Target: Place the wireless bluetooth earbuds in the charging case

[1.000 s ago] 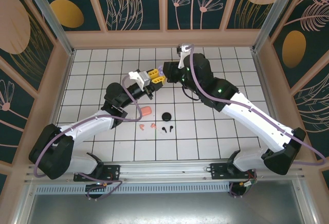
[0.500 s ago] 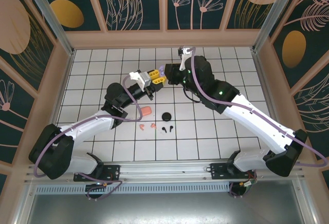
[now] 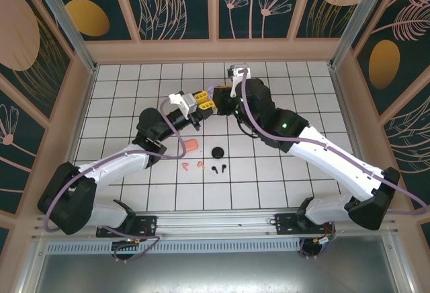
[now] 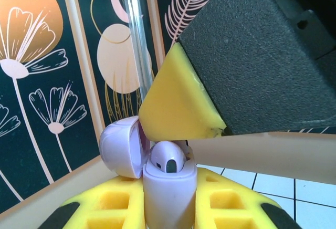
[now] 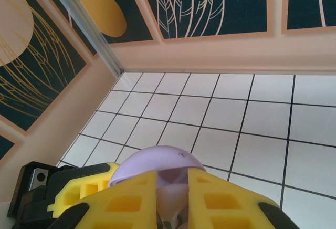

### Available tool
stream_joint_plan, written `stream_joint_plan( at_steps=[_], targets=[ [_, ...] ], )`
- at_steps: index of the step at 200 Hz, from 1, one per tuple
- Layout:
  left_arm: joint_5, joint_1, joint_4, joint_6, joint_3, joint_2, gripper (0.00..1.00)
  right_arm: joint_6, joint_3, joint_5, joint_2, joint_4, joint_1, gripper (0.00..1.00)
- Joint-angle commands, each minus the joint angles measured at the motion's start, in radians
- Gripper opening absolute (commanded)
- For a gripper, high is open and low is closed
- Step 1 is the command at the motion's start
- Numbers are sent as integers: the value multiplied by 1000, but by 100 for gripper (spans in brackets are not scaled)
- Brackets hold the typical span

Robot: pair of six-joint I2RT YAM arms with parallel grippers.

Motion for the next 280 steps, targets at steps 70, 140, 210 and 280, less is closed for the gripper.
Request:
stream_joint_plan(
  at_steps=[70,140,210,280],
  targets=[
    [2,-4,49,-7,20,-6,0,81,66,-54,-83,22,-63,70],
    [72,-5,-24,-7,21,26,0,97,220,-337,48,-163,-252,29],
    [128,-4,-95,12,74,59,0,-8,432,-487,296,-377,-302,0],
    [99,-4,-95,16,115,105,0,26,170,-566,84,-369,-290,0]
  ],
)
